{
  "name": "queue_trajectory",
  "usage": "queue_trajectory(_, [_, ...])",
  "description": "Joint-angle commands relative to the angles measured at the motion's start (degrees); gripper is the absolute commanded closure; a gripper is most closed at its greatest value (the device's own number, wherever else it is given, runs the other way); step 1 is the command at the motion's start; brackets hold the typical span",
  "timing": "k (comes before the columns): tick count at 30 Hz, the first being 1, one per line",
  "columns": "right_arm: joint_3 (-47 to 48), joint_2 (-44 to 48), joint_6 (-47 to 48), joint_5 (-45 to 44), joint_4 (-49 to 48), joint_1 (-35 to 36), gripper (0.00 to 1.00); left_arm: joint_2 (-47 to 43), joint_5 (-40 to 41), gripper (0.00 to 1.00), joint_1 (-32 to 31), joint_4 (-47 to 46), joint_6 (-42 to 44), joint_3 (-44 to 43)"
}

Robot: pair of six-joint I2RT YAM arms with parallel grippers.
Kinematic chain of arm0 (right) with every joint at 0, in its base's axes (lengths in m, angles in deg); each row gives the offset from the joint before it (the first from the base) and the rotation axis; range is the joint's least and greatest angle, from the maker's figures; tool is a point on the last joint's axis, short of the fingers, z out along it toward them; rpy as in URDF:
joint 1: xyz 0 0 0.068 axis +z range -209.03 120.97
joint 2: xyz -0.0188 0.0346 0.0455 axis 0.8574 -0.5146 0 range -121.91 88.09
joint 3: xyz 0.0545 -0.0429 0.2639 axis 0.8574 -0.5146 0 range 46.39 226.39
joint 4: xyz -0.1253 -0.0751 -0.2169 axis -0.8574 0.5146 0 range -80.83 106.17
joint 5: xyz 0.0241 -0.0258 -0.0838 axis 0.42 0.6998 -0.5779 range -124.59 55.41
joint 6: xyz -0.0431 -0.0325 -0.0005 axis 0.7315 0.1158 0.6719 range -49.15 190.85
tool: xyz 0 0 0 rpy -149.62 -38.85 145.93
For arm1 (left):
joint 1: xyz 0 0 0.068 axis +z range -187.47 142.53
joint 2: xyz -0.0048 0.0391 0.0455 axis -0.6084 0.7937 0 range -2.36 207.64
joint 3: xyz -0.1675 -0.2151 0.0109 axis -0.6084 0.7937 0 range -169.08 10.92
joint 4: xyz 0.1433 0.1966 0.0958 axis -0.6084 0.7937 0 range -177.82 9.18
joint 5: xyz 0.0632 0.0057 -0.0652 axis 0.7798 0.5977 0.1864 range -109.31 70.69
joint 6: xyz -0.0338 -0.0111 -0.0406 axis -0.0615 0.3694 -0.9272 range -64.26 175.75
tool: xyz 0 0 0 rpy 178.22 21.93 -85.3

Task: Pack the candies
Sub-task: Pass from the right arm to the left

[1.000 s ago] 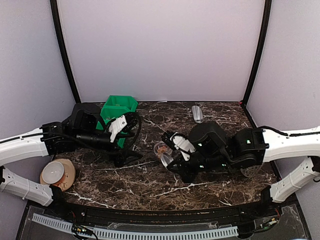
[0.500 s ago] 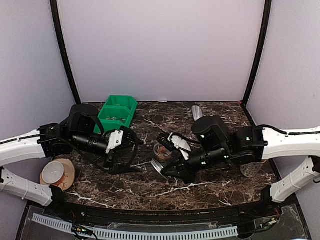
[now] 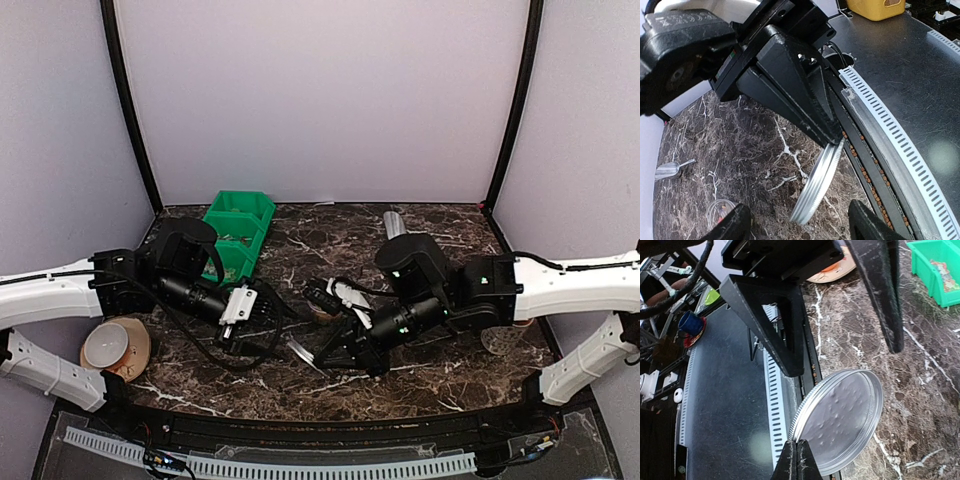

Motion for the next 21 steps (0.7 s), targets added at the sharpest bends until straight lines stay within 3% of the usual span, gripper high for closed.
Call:
queue_trajectory(1, [-0.1,-1.3,1.7,5.3,-3.2,-0.6,1.00,0.2,-1.5,0.34,-1.1,-0.2,2.5,0.2])
queue_trajectory(12, [0.6,-3.4,3.3,8.5,-2.8,-1.3,1.00,1.3,-4.6,0.46,-4.3,4.4,4.5,0.1])
queue_trajectory(21, [1.9,-4.2,4.7,11.0,-1.6,-1.4,1.00,2.0,-2.2,0.52,-6.2,5.7,4.2,0.3])
